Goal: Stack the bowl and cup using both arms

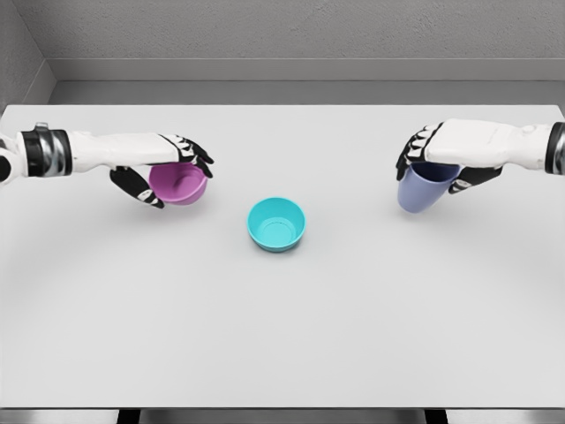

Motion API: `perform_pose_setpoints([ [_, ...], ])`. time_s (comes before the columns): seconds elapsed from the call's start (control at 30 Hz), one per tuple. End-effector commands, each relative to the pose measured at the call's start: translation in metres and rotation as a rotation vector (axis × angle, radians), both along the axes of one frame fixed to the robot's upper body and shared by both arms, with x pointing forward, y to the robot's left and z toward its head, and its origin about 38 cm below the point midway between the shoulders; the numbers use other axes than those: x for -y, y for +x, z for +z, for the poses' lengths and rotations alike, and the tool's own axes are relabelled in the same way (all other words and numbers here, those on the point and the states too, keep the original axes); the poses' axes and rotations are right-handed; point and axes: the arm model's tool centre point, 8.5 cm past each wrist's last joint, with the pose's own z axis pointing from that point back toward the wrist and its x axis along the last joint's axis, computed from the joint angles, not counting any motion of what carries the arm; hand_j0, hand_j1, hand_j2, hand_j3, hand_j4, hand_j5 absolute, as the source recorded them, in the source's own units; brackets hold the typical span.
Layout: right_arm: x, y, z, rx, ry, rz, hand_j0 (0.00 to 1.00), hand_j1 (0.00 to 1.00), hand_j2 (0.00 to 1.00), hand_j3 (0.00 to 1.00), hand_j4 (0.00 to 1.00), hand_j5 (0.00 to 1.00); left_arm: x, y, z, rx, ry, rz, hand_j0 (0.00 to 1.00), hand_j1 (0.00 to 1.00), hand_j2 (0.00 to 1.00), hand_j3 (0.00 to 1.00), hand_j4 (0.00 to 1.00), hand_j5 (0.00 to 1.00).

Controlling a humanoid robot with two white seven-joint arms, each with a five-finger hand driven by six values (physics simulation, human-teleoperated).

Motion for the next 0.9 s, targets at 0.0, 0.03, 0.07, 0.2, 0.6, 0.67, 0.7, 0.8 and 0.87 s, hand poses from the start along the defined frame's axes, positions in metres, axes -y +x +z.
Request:
perform_pose_setpoints([
  [0.0,-0.004,-0.002,0.003,0.001,0.001,0.013,0.65,0.65,0.65,0.65,0.65,0.65,0.008,0.001,0.002,-0.001,-0.012,-0.013,0.77,0.77,0.77,0.77,0.77,0.77],
  [0.03,-0.006,-0.003,0.003,0.003,0.002,0.019,0.65,0.65,0.65,0.65,0.65,0.65,0.009,0.001,0.003,0.001,-0.015,-0.015,0.77,0.77,0.77,0.77,0.77,0.77],
  [0.07,-0.007,-0.004,0.003,0.001,-0.002,0.025,0.65,0.65,0.65,0.65,0.65,0.65,0.012,0.001,0.006,0.006,-0.017,-0.021,0.77,0.77,0.77,0.77,0.77,0.77],
  [0.2,-0.010,-0.005,0.005,0.004,-0.002,0.034,0.64,0.64,0.64,0.64,0.64,0.64,0.020,0.002,0.009,0.010,-0.021,-0.040,0.77,0.77,0.77,0.77,0.77,0.77],
  [0.6,-0.013,-0.006,0.008,0.012,0.001,0.044,0.64,0.64,0.64,0.64,0.64,0.64,0.052,0.000,0.016,0.012,-0.042,-0.111,0.77,0.77,0.77,0.77,0.77,0.77],
  [0.67,-0.013,-0.006,0.008,0.012,0.001,0.044,0.64,0.64,0.64,0.64,0.64,0.64,0.054,0.000,0.016,0.012,-0.044,-0.117,0.77,0.77,0.77,0.77,0.77,0.77],
  [0.7,-0.013,-0.006,0.008,0.012,0.001,0.044,0.64,0.64,0.64,0.64,0.64,0.64,0.057,0.001,0.019,0.015,-0.047,-0.122,0.77,0.77,0.77,0.77,0.77,0.77],
  [0.8,-0.015,-0.007,0.009,0.015,-0.001,0.053,0.64,0.64,0.64,0.64,0.64,0.64,0.060,0.001,0.021,0.016,-0.051,-0.126,0.77,0.77,0.77,0.77,0.77,0.77],
  [0.87,-0.017,-0.008,0.010,0.017,0.000,0.061,0.64,0.64,0.64,0.64,0.64,0.64,0.066,0.001,0.023,0.019,-0.051,-0.140,0.77,0.77,0.77,0.77,0.77,0.77],
])
